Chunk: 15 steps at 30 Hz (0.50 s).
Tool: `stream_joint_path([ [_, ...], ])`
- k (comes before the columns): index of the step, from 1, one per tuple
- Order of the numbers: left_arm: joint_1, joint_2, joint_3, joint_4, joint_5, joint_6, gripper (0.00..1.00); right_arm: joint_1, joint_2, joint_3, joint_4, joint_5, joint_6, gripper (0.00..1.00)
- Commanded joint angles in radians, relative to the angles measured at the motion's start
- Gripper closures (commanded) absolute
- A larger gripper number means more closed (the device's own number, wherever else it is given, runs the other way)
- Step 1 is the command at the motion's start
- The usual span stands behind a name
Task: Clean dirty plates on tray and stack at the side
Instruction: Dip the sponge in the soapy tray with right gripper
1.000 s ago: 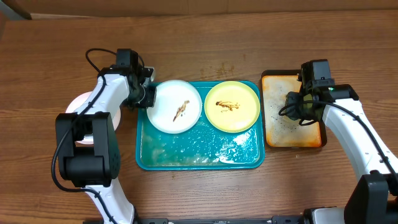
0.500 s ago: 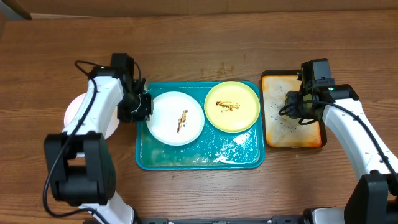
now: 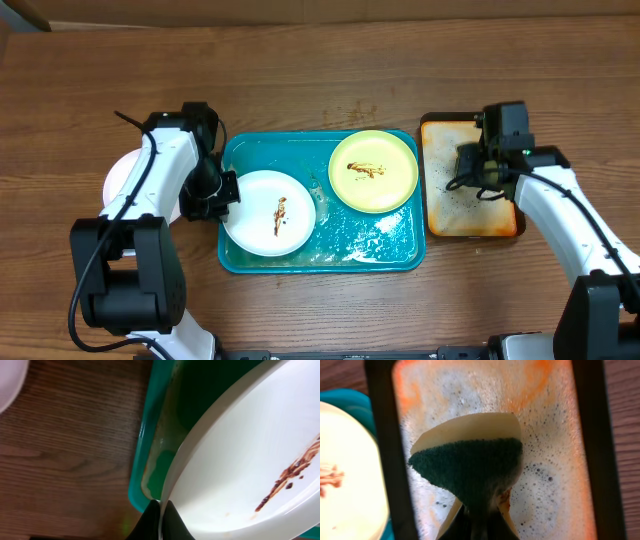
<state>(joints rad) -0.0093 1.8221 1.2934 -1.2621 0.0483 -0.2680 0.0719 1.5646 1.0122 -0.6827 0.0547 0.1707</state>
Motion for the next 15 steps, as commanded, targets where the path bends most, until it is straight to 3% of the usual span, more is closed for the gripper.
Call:
stream_joint_path([
  [1, -0.031, -0.016, -0.037, 0.013, 0.004, -0.03, 0.96, -0.002, 0.003, -0.068, 0.058, -0.003, -0.013, 0.96],
  [15, -0.137, -0.016, -0.052, 0.032, 0.004, -0.028, 0.96, -0.002, 0.003, -0.281, 0.304, -0.065, 0.01, 0.95],
])
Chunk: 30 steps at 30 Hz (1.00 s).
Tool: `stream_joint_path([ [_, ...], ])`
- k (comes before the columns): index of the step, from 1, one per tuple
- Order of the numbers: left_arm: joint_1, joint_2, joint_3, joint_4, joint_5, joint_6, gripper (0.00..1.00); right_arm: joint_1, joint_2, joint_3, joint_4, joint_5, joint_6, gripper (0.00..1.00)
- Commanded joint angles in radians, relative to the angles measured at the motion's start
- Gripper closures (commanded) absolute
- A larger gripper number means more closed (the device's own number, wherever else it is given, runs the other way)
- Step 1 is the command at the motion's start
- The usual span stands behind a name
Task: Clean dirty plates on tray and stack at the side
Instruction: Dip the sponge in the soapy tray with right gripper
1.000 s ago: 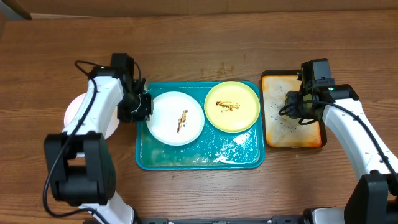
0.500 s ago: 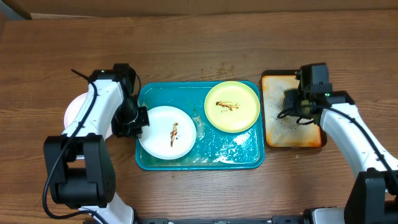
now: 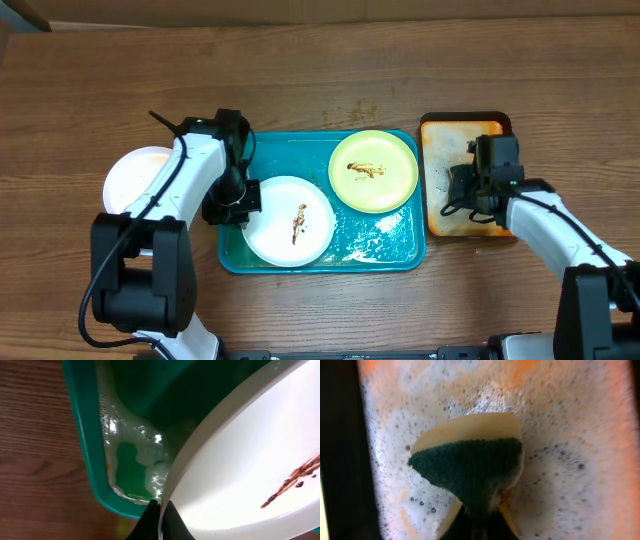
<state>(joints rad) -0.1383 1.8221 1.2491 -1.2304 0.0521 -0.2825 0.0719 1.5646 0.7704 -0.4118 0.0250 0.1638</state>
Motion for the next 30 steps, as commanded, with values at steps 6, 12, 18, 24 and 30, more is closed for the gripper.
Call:
stream_joint_path([
  [6, -0.008, -0.016, -0.008, -0.007, 0.0, -0.013, 0.96, -0.002, 0.003, -0.056, 0.039, -0.08, 0.022, 0.9],
  [12, -0.008, -0.016, -0.008, -0.011, 0.001, -0.013, 0.96, -0.002, 0.003, 0.018, -0.051, -0.255, 0.058, 0.96],
  [18, -0.008, -0.016, -0.008, -0.011, 0.0, -0.013, 0.96, -0.002, 0.003, 0.261, -0.34, -0.122, 0.103, 0.96],
  [24, -0.008, -0.016, -0.008, -0.011, 0.0, -0.013, 0.96, -0.002, 0.005, 0.31, -0.441, -0.08, 0.098, 0.96],
  [30, -0.008, -0.016, -0.008, -0.01, 0.0, -0.013, 0.96, -0.002, 0.048, 0.244, -0.414, -0.059, 0.098, 0.96],
])
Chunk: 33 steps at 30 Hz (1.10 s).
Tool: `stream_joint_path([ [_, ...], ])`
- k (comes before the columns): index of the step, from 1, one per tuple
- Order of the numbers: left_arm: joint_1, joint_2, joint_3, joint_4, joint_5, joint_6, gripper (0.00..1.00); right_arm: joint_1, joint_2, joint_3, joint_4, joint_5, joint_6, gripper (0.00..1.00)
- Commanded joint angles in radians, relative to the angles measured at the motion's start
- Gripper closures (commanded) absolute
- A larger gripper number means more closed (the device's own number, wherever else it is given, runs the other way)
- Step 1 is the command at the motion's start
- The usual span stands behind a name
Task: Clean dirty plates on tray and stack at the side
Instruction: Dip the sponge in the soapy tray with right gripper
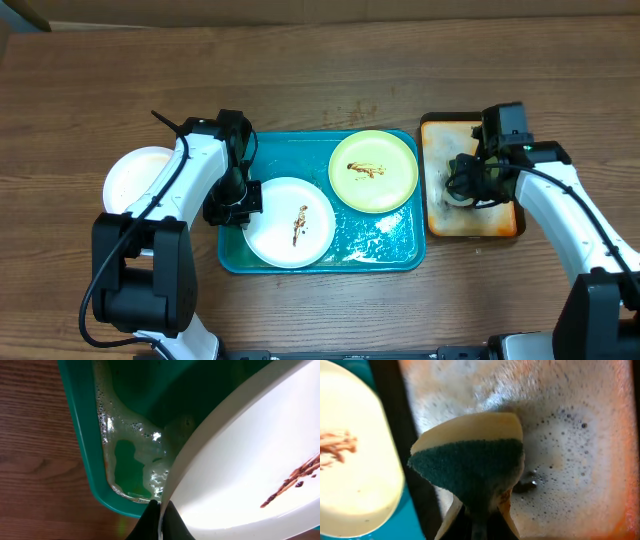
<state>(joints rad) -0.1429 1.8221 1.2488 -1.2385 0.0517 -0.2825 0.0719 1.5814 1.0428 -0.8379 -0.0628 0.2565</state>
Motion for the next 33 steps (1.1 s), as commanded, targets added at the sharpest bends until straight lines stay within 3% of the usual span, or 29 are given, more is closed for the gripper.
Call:
stream_joint_path([
  [1, -0.004, -0.016, -0.008, -0.002, 0.001, -0.013, 0.96, -0.002, 0.044, -0.031, 0.013, 0.028, 0.006, 0.96],
  [12, -0.004, -0.016, -0.008, -0.006, 0.001, -0.013, 0.96, -0.002, 0.213, -0.033, 0.089, 0.022, 0.006, 0.96],
  [26, -0.004, -0.016, -0.008, 0.015, 0.01, -0.013, 0.96, -0.002, 0.006, 0.09, -0.019, 0.006, 0.006, 0.96],
  [33, -0.004, -0.016, -0.008, 0.024, 0.027, -0.013, 0.96, -0.002, -0.006, 0.09, -0.039, 0.006, 0.005, 0.96],
])
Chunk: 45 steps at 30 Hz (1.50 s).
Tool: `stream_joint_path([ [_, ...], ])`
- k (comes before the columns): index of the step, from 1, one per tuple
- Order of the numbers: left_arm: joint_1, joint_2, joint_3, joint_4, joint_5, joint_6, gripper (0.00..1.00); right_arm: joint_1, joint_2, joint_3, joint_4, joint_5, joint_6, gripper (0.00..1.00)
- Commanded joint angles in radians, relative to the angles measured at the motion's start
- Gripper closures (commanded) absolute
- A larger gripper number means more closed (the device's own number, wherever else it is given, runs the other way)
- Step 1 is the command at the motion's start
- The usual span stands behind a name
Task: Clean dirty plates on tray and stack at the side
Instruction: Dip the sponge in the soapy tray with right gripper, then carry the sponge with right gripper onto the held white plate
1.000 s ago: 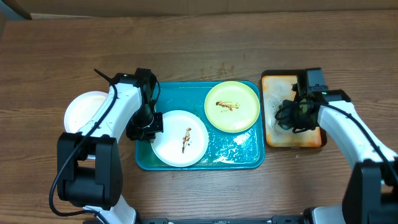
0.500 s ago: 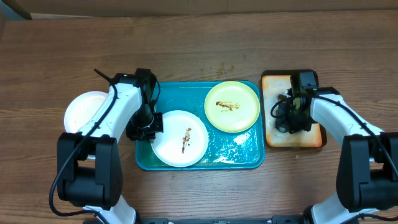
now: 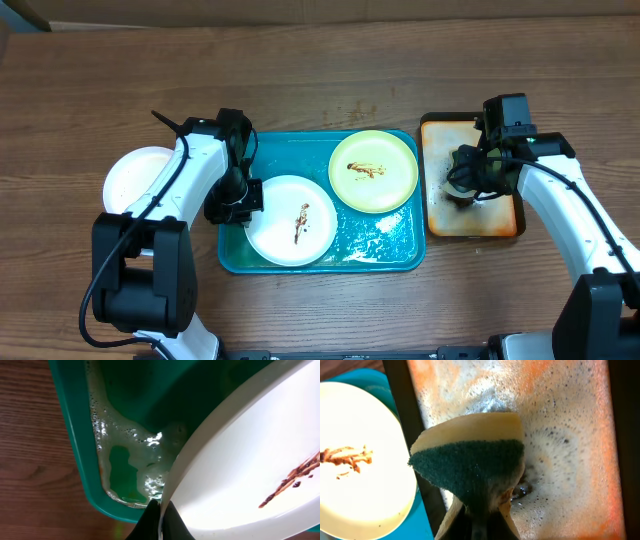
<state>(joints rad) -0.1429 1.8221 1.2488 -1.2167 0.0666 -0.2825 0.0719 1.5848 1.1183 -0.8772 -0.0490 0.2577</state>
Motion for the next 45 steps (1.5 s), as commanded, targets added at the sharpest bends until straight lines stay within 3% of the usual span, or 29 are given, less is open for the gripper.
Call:
stream_joint_path([
  [1, -0.004, -0.016, -0.008, 0.002, 0.012, -0.013, 0.96, -0.002, -0.01, 0.014, 0.0, -0.007, 0.004, 0.96],
  [12, -0.004, -0.016, -0.008, -0.001, 0.012, -0.012, 0.96, -0.002, -0.01, 0.014, -0.009, 0.014, 0.005, 0.96],
  [21, -0.004, -0.016, -0.008, 0.006, 0.012, -0.013, 0.96, 0.023, -0.01, 0.014, -0.019, 0.493, 0.058, 0.96],
  [33, -0.004, -0.016, -0.008, 0.011, 0.012, -0.012, 0.96, 0.199, -0.01, 0.014, -0.109, 0.843, 0.251, 0.96],
  [45, -0.004, -0.016, -0.008, 0.012, 0.012, -0.01, 0.96, 0.256, -0.01, 0.014, -0.126, 0.872, 0.278, 0.96],
])
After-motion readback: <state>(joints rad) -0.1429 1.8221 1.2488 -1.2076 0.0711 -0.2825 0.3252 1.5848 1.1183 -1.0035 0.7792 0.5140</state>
